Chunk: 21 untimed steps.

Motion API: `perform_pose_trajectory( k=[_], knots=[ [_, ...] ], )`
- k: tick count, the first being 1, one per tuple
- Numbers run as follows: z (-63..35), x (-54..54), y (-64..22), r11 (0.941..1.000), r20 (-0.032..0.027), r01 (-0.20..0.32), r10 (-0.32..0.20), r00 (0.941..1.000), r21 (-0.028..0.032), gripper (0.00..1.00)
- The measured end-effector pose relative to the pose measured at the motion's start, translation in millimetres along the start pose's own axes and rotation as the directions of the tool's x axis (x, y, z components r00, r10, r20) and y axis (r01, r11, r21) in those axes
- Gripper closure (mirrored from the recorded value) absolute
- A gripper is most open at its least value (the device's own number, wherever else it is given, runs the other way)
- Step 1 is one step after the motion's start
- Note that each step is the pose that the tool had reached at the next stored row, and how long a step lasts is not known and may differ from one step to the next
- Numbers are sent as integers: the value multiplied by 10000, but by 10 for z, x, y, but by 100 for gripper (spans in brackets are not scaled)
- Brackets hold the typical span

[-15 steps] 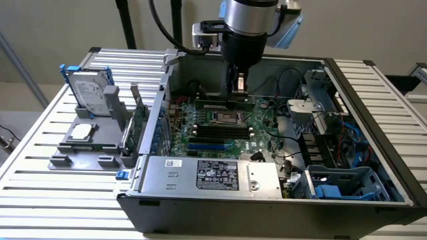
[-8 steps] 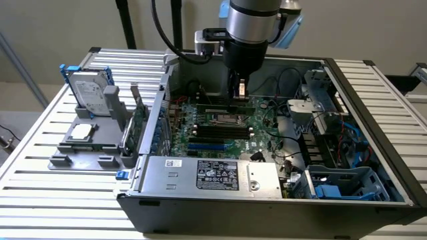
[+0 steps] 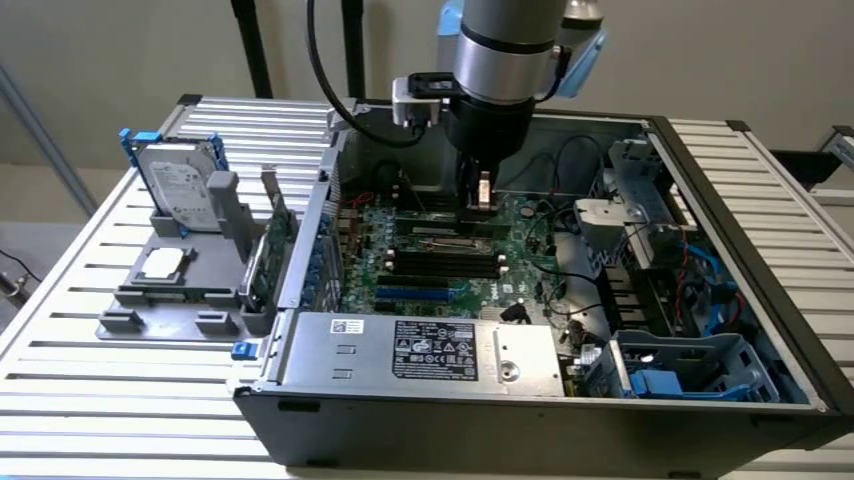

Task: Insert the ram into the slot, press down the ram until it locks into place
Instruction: 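Insert the ram into the slot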

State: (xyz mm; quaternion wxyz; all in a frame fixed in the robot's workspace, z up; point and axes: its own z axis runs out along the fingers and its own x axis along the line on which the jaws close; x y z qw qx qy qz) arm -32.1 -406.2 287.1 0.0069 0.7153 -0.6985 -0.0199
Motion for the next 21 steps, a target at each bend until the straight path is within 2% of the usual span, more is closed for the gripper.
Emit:
perform_pose_trajectory(
  k=[14, 21],
  knots=[
    [254, 5, -17, 9997, 8, -235, 235, 9997, 28, 87],
    [366, 1, -20, 9996, 10, -271, 271, 9996, 87, 87]
  ],
)
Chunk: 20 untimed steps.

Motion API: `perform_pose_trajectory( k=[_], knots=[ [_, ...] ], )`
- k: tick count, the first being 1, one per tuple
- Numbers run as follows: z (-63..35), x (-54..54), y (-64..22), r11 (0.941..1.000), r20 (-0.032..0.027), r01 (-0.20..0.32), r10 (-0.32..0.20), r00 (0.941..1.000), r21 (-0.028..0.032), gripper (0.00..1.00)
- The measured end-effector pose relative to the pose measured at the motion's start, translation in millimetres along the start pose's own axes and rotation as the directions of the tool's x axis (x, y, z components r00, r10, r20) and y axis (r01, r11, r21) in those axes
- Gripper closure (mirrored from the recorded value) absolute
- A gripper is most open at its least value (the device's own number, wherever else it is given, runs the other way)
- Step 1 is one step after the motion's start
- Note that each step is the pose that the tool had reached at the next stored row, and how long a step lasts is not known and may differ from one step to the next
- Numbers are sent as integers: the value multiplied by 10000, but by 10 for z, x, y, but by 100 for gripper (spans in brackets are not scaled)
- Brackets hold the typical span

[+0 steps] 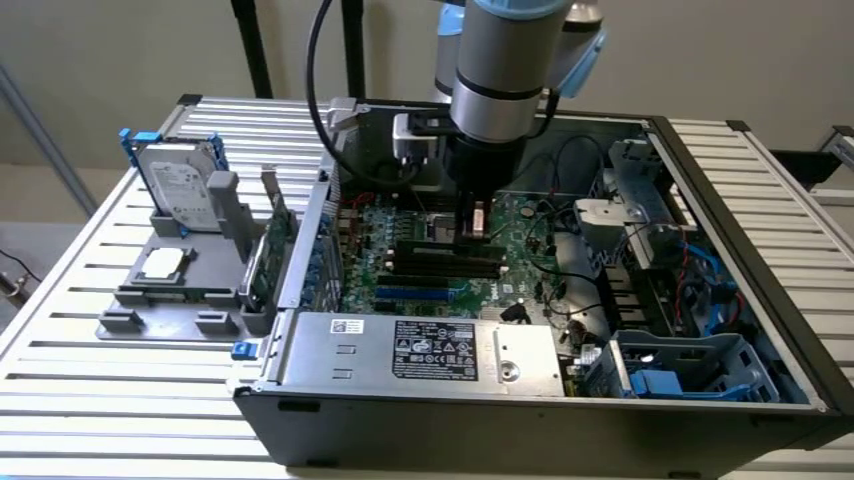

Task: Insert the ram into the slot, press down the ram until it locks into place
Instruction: 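Insert the ram into the slot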

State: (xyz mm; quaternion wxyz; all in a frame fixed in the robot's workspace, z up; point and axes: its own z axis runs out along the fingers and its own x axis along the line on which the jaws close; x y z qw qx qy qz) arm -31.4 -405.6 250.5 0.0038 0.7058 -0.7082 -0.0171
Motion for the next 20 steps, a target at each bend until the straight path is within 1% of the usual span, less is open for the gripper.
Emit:
perform_pose_trajectory(
  k=[3, 6, 10, 12, 16, 20],
  knots=[
    [20, -10, -1, 10000, 1, 2, -2, 10000, 55, 87],
    [25, -12, 2, 10000, -8, 4, -4, 10000, 61, 87],
    [39, -16, 8, 10000, -65, 1, -1, 10000, 75, 87],
    [49, -23, 13, 9999, -83, 8, -7, 10000, 105, 87],
    [70, -34, 40, 9998, -116, 27, -24, 9999, 185, 87],
    [97, -43, 48, 9998, -134, 39, -36, 9999, 205, 87]
  ],
)
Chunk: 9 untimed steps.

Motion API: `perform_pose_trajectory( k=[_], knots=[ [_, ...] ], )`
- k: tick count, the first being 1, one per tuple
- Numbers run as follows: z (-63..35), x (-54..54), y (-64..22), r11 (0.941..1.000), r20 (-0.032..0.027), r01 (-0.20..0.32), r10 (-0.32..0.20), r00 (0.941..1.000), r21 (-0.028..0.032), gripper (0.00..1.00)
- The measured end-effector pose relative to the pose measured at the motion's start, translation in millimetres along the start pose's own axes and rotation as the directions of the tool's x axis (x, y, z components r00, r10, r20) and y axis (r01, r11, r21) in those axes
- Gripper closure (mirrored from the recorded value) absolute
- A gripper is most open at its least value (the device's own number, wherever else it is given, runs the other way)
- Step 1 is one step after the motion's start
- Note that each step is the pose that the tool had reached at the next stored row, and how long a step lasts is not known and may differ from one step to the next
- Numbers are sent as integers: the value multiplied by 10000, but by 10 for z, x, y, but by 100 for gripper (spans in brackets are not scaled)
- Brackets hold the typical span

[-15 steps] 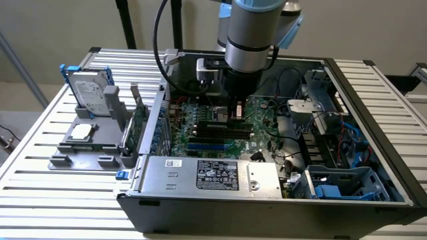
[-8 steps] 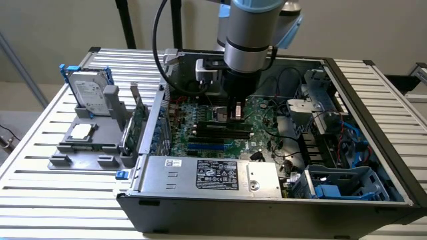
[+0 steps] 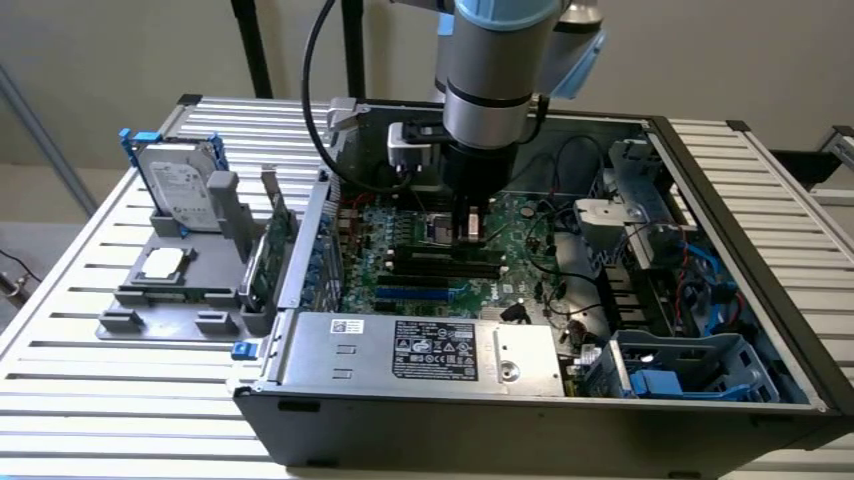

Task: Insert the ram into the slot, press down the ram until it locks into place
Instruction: 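Insert the ram into the slot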

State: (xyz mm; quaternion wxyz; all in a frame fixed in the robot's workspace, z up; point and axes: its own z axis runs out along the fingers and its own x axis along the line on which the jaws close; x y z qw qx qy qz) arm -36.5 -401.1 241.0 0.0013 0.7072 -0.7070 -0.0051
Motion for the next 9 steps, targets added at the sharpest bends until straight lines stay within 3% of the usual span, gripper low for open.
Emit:
perform_pose_trajectory(
  k=[9],
  knots=[
    [51, -6, 0, 10000, -21, 9, -9, 10000, 9, 87]
  ],
)
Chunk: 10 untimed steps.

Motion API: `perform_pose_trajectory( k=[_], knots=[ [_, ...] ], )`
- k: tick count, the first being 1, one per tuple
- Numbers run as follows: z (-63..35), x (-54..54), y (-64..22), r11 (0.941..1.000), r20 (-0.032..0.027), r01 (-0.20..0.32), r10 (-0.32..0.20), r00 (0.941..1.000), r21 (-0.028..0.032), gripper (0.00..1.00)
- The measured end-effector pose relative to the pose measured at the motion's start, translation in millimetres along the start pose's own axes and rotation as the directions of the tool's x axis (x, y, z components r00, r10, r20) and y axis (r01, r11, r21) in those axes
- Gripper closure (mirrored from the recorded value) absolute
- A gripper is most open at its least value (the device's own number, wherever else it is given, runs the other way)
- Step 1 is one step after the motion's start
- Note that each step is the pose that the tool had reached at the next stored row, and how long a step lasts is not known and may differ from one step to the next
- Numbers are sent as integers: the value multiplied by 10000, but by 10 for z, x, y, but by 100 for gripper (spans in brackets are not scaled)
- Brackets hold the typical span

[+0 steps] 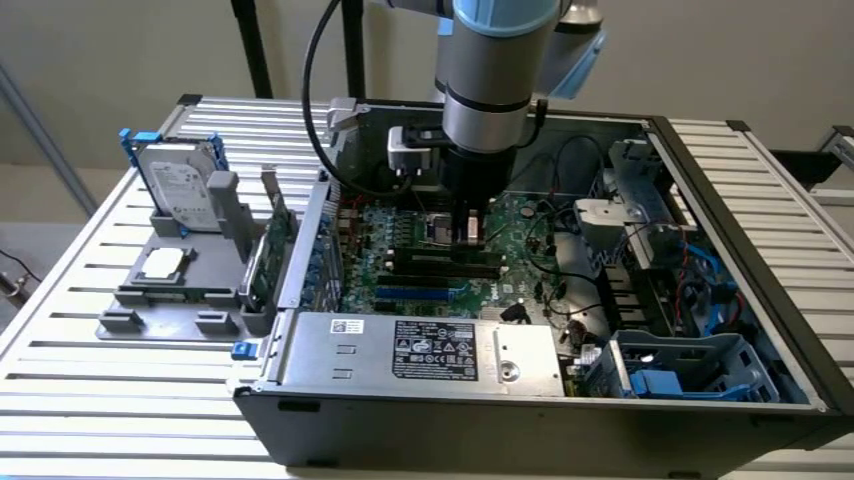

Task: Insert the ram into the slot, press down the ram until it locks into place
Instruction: 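Insert the ram into the slot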

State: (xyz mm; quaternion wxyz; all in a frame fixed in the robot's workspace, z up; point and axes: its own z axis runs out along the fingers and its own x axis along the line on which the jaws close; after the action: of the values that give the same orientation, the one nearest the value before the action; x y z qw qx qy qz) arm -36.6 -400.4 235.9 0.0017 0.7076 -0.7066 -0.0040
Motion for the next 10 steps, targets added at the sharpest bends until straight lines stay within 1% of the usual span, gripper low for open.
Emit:
perform_pose_trajectory(
  k=[4, 10],
  knots=[
    [9, -1, 0, 10000, -23, 13, -13, 10000, -1, 87],
    [19, -5, 0, 10000, -41, 64, -64, 10000, -1, 87]
  ],
)
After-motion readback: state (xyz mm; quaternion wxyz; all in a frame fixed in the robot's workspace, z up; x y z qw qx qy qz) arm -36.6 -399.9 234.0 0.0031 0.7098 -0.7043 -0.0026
